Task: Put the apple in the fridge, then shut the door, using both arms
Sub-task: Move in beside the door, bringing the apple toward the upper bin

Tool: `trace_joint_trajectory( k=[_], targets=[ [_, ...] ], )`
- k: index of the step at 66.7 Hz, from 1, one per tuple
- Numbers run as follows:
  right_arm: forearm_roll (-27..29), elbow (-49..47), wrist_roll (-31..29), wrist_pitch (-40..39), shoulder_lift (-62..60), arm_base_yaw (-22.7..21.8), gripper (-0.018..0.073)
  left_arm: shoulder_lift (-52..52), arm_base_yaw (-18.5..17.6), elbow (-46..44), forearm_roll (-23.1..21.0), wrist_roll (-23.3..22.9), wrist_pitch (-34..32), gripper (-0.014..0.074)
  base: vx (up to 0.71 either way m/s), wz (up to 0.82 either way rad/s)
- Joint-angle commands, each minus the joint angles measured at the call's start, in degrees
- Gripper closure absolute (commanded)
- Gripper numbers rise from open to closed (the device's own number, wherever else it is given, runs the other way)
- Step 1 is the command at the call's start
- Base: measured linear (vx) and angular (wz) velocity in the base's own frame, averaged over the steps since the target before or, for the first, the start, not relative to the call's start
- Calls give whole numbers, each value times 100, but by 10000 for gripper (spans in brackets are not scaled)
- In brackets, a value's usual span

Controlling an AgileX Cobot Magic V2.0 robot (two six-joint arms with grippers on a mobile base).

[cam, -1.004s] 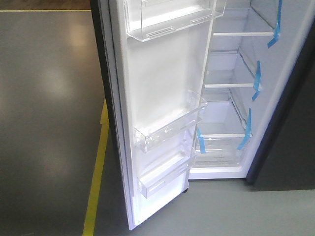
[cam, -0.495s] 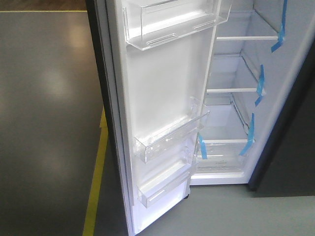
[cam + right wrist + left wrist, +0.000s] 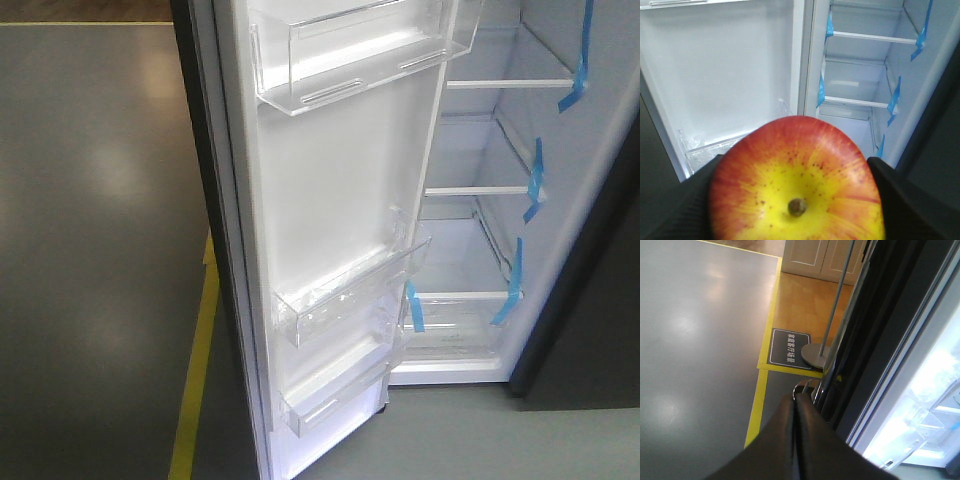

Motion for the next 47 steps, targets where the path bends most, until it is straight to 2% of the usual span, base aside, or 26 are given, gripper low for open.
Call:
trace_joint_trajectory(
  k=[1,47],
  targets=[
    [57,-133,6,-500,42,13,384,-89,-14,103,-3,-1,-442,602,4,0],
    [57,-133,6,-512,42,13,384,-89,-14,103,-3,-1,-442,602,5,-1]
  ],
)
